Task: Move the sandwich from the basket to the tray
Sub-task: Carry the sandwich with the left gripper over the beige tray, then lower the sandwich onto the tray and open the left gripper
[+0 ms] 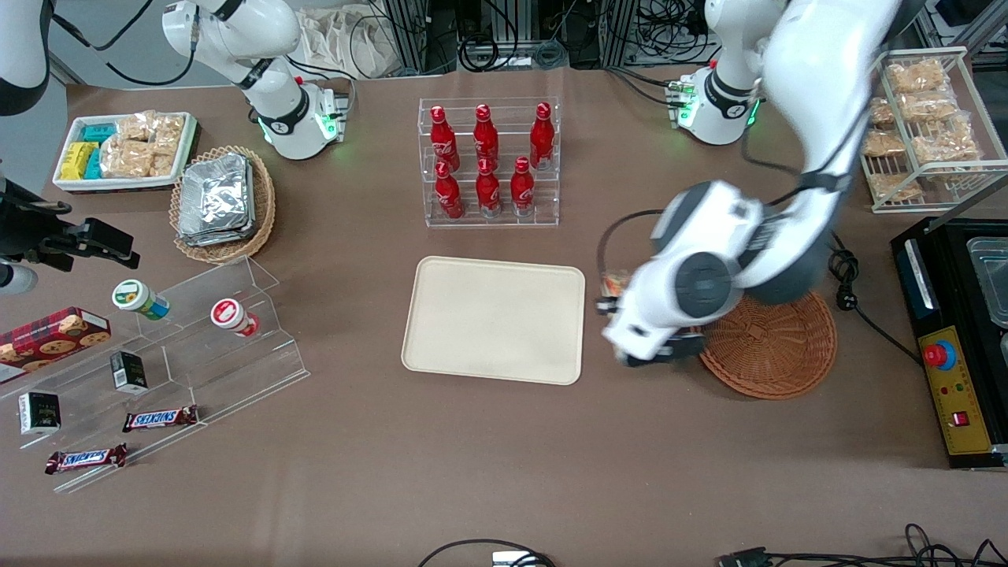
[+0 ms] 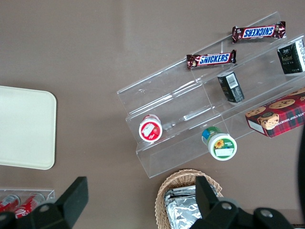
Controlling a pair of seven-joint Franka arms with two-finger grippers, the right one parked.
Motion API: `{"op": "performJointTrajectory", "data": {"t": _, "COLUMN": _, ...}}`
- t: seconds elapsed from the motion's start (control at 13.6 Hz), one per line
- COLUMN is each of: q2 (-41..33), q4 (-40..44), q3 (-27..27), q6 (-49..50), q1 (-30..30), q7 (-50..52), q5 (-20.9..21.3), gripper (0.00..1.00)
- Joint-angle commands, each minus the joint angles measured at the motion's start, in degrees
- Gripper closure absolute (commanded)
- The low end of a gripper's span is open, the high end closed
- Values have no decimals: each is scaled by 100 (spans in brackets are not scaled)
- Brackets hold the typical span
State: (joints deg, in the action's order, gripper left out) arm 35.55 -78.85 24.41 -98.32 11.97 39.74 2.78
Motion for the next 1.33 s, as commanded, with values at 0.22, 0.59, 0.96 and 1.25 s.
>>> {"op": "performJointTrajectory", "data": {"t": 0.22, "q2": 576, "q4": -68, "q3": -68, "q6": -713, "q1": 525, "q7": -1292, "q5": 108, "gripper": 100}}
{"op": "performJointTrajectory", "data": {"t": 0.59, "q2": 953, "q4": -456, "q3": -85, "q6": -2005, "q1": 525, "q7": -1032, "q5": 205, "gripper": 100}}
{"op": "performJointTrajectory", "data": {"t": 0.96, "q2": 1077, "q4": -447, "q3": -85, "q6": -2358, "q1": 525, "q7": -268, "q5": 214, "gripper": 100}}
{"op": "performJointTrajectory", "data": {"t": 1.25, "q2": 867, "q4": -412, "q3": -77, "q6": -2236, "q1": 482, "q7": 165, "q5": 205, "gripper": 0}}
